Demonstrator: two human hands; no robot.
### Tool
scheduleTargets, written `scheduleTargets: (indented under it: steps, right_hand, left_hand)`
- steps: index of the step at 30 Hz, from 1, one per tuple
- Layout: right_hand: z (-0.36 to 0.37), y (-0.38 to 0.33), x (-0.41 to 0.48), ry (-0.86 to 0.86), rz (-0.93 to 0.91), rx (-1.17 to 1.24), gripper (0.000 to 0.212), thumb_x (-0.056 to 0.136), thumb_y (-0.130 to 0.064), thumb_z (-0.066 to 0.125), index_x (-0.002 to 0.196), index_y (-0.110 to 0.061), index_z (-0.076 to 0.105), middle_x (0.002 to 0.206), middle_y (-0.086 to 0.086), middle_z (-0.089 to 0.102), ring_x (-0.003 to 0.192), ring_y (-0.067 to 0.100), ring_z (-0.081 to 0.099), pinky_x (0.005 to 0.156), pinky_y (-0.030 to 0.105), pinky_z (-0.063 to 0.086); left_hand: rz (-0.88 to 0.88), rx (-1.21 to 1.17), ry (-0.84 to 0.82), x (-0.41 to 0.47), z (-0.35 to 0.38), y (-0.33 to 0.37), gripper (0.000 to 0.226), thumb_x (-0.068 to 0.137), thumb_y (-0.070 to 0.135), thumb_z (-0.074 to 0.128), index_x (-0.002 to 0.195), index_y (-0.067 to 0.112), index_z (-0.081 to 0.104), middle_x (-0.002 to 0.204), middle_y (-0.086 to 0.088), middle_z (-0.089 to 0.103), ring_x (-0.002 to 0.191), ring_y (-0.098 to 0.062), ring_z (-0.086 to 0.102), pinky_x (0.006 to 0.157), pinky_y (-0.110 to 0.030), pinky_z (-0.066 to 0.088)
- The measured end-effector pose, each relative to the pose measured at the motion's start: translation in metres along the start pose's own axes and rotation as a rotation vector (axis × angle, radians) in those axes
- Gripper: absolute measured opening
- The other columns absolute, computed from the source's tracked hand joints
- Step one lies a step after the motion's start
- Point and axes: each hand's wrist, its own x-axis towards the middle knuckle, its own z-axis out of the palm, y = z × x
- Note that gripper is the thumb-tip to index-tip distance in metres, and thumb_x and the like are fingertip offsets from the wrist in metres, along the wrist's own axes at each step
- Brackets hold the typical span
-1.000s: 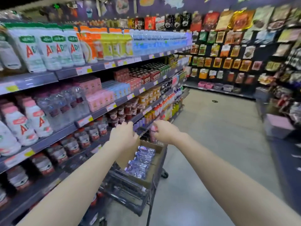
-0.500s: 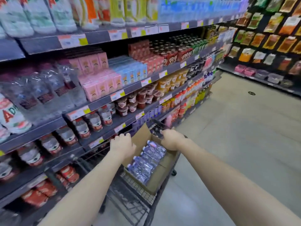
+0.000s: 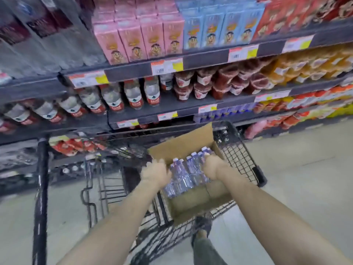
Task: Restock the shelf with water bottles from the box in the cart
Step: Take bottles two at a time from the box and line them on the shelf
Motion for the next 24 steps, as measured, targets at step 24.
scheduleTargets:
  steps: [24]
  right_hand:
    - [0.135,0.053,0.2,0.002,-0.09,-0.113,0.073,0.102,-0.034,0.058,0.155,0.005,0.027,0.152,0.023,0.043,0.144,0.037,0.035,0.112,0.04,0.036]
  left_hand:
    - [-0.49,-0.661,-0.112,0.143,0.176,0.083,0.06,0.1,0.042,0.054,0.143,0.006,0.034,0.128,-0.018,0.061,0.115,-0.037,0.063,0.088,-0.045,0.053]
